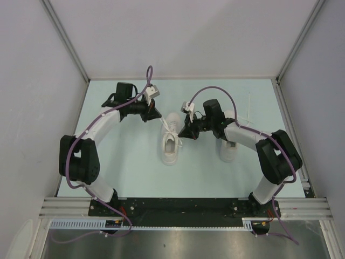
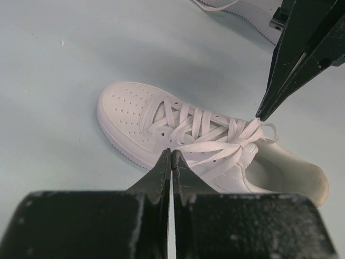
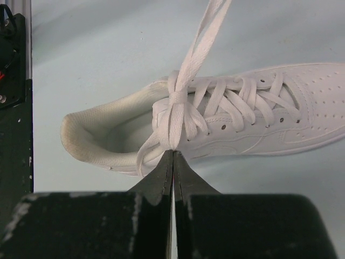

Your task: Tie the shoes

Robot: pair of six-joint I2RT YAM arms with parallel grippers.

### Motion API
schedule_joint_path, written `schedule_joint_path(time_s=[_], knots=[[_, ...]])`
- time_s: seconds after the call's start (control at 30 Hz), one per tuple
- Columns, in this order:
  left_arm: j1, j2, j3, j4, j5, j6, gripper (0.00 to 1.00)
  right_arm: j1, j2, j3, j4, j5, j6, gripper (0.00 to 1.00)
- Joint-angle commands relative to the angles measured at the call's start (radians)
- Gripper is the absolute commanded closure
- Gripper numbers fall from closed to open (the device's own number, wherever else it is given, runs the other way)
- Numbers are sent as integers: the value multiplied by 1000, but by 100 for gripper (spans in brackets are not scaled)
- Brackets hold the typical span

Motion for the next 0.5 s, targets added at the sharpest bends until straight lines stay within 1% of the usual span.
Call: schedule_joint_path(time_s=[0.0, 0.27, 0.4, 0.47], knots=[[-9, -23, 3, 24, 24, 8, 97, -7, -27, 36, 10, 8, 19, 100], [-11, -52, -30, 36, 27, -5, 98, -29, -45, 36, -24, 3, 13, 100], [-12, -56, -29, 35, 37, -5, 98, -38, -53, 34, -77, -3, -19, 100], [-17, -53, -26, 33, 46, -2, 98, -41, -56, 34, -136, -6, -36, 100]])
